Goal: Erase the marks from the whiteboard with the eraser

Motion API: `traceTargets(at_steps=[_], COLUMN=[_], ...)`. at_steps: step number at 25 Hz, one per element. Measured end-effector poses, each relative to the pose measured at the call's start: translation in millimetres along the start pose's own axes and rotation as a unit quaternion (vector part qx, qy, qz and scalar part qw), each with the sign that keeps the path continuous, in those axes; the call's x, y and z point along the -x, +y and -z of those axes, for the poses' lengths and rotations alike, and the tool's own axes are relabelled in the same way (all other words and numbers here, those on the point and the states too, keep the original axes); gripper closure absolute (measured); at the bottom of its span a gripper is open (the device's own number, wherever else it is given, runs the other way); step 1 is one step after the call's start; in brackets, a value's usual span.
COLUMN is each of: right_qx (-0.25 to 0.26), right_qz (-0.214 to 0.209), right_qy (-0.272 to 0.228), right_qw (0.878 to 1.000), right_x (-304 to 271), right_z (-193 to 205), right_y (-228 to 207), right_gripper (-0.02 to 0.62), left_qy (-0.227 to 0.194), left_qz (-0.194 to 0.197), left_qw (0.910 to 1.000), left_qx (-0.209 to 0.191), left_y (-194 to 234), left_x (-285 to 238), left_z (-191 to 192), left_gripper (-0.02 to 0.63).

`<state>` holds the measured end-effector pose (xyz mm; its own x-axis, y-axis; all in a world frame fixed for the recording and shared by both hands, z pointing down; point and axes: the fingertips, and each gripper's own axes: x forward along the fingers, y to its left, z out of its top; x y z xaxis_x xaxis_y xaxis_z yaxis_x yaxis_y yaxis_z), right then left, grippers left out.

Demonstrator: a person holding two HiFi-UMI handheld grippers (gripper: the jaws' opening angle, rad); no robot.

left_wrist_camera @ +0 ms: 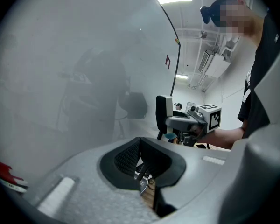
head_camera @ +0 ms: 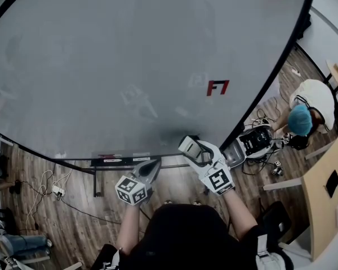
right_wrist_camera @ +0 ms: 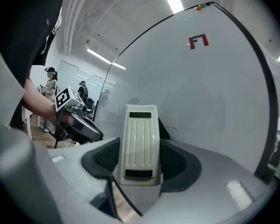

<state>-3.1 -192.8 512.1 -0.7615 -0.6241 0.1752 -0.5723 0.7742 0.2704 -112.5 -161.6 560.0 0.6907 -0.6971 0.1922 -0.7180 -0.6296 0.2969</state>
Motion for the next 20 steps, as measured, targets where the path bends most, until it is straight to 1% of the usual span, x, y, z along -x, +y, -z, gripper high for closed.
traceTargets(at_steps=[2,7,11,20], right_qx=[-0.021,-0.046,-0.052,-0.058], right_qz=[-0.011,-0.024,-0.03,-0.034], right_qy=[0.004,0.016,0.023,0.027], right_qw=[1.0,0.999,0.998,0.997], right_x=[0,3,7,9], right_z=[10,27,35,43], right_y=[10,23,31,32], right_gripper=[0.339,0.339,0.339,0.339], left_qy=[0.0,0.004,0.006,0.008], left_qz=[-0.001,-0.004,-0.003,-0.006], left_qw=[1.0,1.0,1.0,0.9999], left_qx=[0.001,0.003,0.004,0.004], left_y=[0,-2,-7,-7], left_x=[2,6,7,6], left_z=[1,6,8,10], left_gripper=[0.595,0.595,0.595,0.595])
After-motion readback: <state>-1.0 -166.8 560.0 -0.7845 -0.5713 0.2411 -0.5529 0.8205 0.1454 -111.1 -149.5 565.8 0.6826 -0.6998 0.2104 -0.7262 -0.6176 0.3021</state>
